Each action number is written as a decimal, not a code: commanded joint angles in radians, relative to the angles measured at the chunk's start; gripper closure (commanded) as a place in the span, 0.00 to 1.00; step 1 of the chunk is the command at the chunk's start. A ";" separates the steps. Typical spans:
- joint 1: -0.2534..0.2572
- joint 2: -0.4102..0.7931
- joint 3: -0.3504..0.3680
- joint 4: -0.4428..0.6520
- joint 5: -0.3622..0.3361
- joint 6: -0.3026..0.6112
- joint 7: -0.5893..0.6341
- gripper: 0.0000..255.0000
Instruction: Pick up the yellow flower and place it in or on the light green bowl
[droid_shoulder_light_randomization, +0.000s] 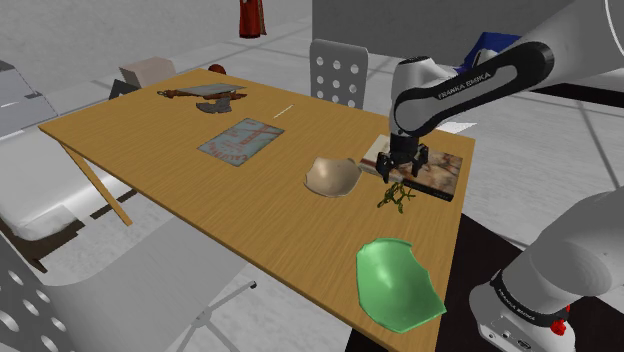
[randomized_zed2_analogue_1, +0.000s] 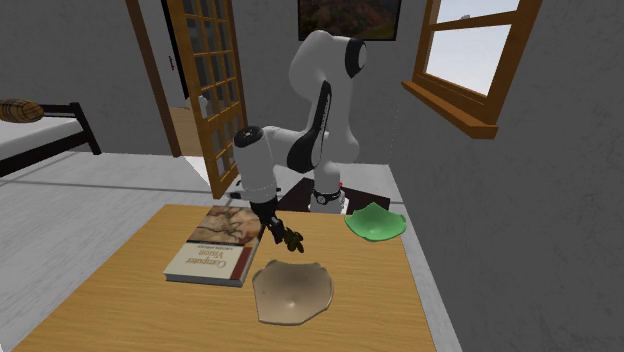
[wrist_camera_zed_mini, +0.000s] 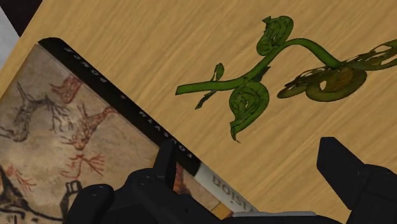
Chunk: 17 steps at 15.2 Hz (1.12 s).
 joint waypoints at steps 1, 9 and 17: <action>-0.003 0.015 -0.001 -0.016 -0.004 0.032 0.003 0.00; -0.004 0.044 0.000 -0.043 -0.008 0.089 0.005 0.00; -0.004 0.044 0.000 -0.043 -0.008 0.088 0.005 1.00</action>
